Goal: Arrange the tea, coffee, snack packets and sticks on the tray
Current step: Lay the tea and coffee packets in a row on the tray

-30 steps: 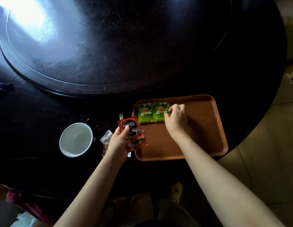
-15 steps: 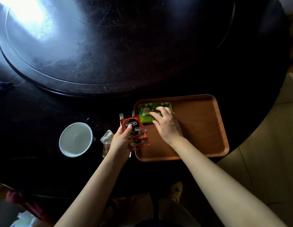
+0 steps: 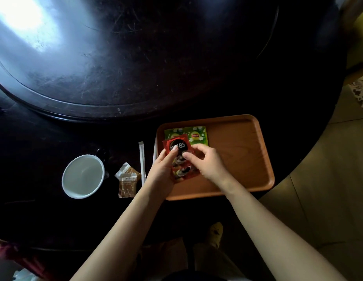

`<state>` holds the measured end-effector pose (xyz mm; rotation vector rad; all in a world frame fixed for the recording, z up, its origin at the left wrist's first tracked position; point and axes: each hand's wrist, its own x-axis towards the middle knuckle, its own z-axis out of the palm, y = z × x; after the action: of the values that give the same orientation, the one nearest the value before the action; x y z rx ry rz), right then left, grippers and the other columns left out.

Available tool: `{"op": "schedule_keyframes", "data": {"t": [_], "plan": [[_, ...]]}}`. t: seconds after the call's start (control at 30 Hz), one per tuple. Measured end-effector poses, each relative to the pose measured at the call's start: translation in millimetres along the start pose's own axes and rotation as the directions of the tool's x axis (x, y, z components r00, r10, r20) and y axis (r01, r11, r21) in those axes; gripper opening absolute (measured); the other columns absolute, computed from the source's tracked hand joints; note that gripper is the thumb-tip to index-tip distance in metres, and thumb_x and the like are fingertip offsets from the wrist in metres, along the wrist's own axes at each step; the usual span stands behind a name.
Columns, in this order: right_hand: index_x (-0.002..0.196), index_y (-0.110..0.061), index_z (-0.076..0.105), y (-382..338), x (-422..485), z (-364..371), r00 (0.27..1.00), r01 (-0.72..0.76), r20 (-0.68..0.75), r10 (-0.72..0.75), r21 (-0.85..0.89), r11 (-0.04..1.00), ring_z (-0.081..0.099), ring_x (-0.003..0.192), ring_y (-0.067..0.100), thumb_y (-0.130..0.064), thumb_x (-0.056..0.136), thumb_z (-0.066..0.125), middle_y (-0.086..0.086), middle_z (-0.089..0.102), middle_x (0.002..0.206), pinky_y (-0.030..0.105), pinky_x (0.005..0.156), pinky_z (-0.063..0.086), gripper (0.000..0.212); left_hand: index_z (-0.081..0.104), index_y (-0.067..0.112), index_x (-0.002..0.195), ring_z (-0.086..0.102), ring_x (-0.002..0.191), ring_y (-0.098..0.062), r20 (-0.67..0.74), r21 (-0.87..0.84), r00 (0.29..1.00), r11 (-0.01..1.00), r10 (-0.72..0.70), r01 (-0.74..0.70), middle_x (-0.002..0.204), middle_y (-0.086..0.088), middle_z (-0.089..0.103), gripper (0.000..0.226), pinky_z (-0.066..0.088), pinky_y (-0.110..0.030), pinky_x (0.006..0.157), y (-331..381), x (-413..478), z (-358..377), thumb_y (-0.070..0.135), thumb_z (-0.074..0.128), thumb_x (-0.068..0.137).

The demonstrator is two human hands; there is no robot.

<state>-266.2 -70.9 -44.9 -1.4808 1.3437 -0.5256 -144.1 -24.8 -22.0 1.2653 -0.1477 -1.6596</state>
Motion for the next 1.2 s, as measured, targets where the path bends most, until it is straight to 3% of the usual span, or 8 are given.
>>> {"op": "schedule_keyframes", "data": {"t": [0.17,0.27,0.33,0.57,0.8,1.03,1.13,1.2], "plan": [[0.084,-0.015,0.062,8,6,-30,0.952,-0.111,-0.244,0.187,0.295,0.949,0.060,0.071,0.019,-0.011,0.082,0.064,0.001,0.064,0.077,0.029,0.060,0.049,0.005,0.050,0.016,0.122,0.070,0.061,-0.020,-0.040,-0.009,0.996,0.996,-0.083,0.083,0.102,-0.012,0.062,0.039,0.055,-0.034,0.045,-4,1,7,-0.002,0.046,0.087],[0.092,-0.007,0.058,19,16,-47,0.918,-0.186,-0.275,0.285,0.335,0.924,0.058,0.063,0.016,-0.009,0.086,0.059,0.011,0.065,0.086,0.026,0.053,0.048,0.007,0.049,0.006,0.116,0.070,0.057,-0.021,-0.079,0.005,0.994,0.997,-0.077,0.077,0.078,-0.013,0.071,0.032,0.054,-0.033,0.043,-7,1,7,-0.006,0.043,0.087],[0.092,-0.007,0.056,24,22,-51,0.906,-0.231,-0.279,0.320,0.308,0.923,0.058,0.062,0.016,-0.011,0.086,0.059,0.013,0.065,0.088,0.028,0.055,0.048,0.008,0.048,0.003,0.116,0.071,0.062,-0.023,-0.077,0.018,0.995,0.997,-0.067,0.069,0.073,-0.015,0.072,0.031,0.056,-0.036,0.047,-9,2,6,-0.005,0.042,0.087],[0.086,-0.014,0.053,30,33,-47,0.897,-0.251,-0.339,0.285,0.140,0.958,0.064,0.077,0.027,-0.017,0.084,0.060,0.012,0.069,0.094,0.042,0.068,0.054,0.008,0.049,0.006,0.112,0.072,0.070,-0.025,-0.107,0.061,0.993,0.997,-0.040,0.047,0.099,-0.022,0.064,0.025,0.056,-0.035,0.050,-9,0,4,-0.001,0.044,0.088],[0.100,-0.004,0.060,27,34,-46,0.873,-0.291,-0.439,0.212,-0.120,0.949,0.062,0.095,0.029,-0.021,0.085,0.060,0.014,0.066,0.107,0.032,0.070,0.046,0.022,0.053,0.006,0.106,0.069,0.070,-0.026,-0.121,0.068,0.992,0.996,-0.044,0.053,0.095,-0.016,0.064,0.020,0.056,-0.035,0.049,-11,-4,2,-0.001,0.046,0.088],[0.108,-0.002,0.050,28,31,-46,0.855,-0.273,-0.510,0.092,-0.292,0.917,0.056,0.101,0.034,-0.024,0.084,0.062,0.019,0.053,0.116,0.038,0.077,0.048,0.035,0.054,0.007,0.112,0.064,0.091,-0.034,-0.107,0.091,0.993,0.994,-0.052,0.062,0.106,-0.018,0.062,0.026,0.055,-0.050,0.076,-13,-2,5,0.002,0.049,0.086],[0.107,-0.001,0.053,18,17,-46,0.894,-0.110,-0.447,-0.027,-0.277,0.955,0.055,0.085,0.025,-0.027,0.087,0.058,0.015,0.055,0.105,0.027,0.064,0.049,0.032,0.057,0.010,0.104,0.064,0.087,-0.032,-0.100,0.101,0.994,0.994,-0.038,0.048,0.100,-0.015,0.064,0.020,0.053,-0.048,0.078,-11,-1,11,0.002,0.049,0.087],[0.104,-0.005,0.057,10,1,-42,0.977,-0.023,-0.211,-0.014,-0.175,0.984,0.053,0.075,0.015,-0.030,0.088,0.057,0.004,0.057,0.093,0.013,0.056,0.040,0.030,0.058,0.012,0.098,0.064,0.085,-0.030,-0.082,0.076,0.996,0.996,-0.036,0.042,0.097,-0.013,0.064,0.017,0.053,-0.045,0.075,-11,-1,18,0.002,0.048,0.088]]}}
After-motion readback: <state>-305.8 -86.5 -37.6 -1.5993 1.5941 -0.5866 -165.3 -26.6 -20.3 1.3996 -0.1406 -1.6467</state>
